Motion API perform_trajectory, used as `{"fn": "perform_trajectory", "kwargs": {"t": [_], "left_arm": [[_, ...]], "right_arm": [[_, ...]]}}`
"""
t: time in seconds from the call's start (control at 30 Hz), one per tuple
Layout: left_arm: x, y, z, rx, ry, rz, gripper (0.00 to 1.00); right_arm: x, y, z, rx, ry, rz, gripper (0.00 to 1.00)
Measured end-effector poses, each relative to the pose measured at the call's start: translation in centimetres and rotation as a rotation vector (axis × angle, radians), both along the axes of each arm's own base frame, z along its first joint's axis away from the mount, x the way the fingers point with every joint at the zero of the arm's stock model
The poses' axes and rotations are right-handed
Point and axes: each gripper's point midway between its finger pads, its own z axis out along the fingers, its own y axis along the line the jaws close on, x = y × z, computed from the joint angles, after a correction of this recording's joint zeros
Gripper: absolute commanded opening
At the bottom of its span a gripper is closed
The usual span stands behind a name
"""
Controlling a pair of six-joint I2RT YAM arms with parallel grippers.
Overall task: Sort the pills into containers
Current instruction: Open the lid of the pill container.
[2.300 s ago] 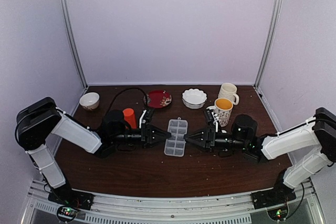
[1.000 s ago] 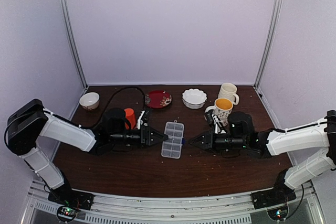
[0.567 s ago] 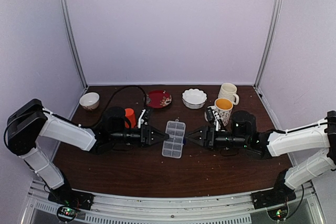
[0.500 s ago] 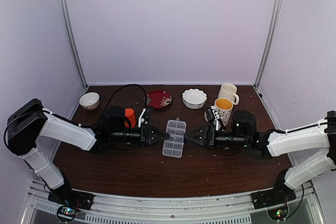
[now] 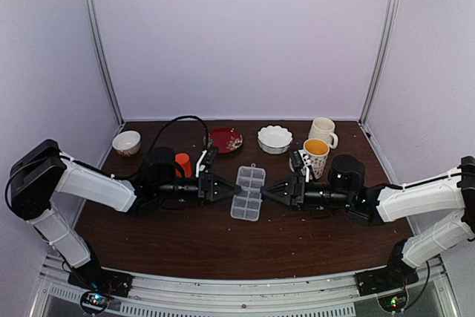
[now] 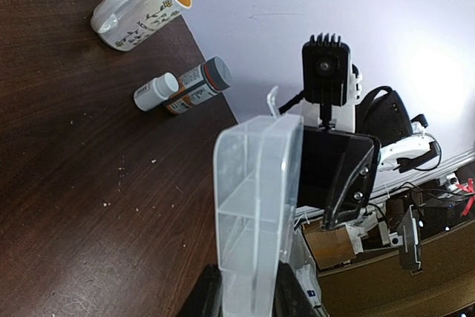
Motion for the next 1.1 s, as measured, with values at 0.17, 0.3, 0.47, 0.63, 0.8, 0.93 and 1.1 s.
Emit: {"fn": "perform_trajectory", "kwargs": {"t": [0.17,0.3,0.47,0.63,0.8,0.93,1.1], "left_arm": [[-0.1,0.1,-0.1,0.007,0.002,-0.001,0.12],[-0.1,0.3,-0.4,0.034,-0.001,0.007,0.12],[0.0,0.5,-0.4,0.052,-0.008,0.018,0.12],[0.1,0.7,-1.1,0.078,0.006,0.030,0.12],[0.1,0.7,-1.3,0.083,0.007,0.032,0.12],[0.1,0.7,-1.3,0.083,0.007,0.031,0.12],[0.0,0.6,-0.9,0.069,0.003,0.024,0.12]], "right_arm": [[-0.2,-0.2,-0.5,-0.005,0.012,-0.001,0.27],[-0.3,-0.4,-0.5,-0.001,0.014,-0.001,0.24],[-0.4,-0.4,-0.4,0.013,0.008,0.000,0.25],[-0.7,-0.3,0.9,0.052,-0.021,0.014,0.26],[-0.8,-0.4,1.6,0.073,-0.037,0.019,0.43],[-0.6,-0.5,0.5,0.028,-0.037,0.009,0.72],[-0.5,-0.8,-0.8,-0.027,-0.024,-0.004,0.82]]}}
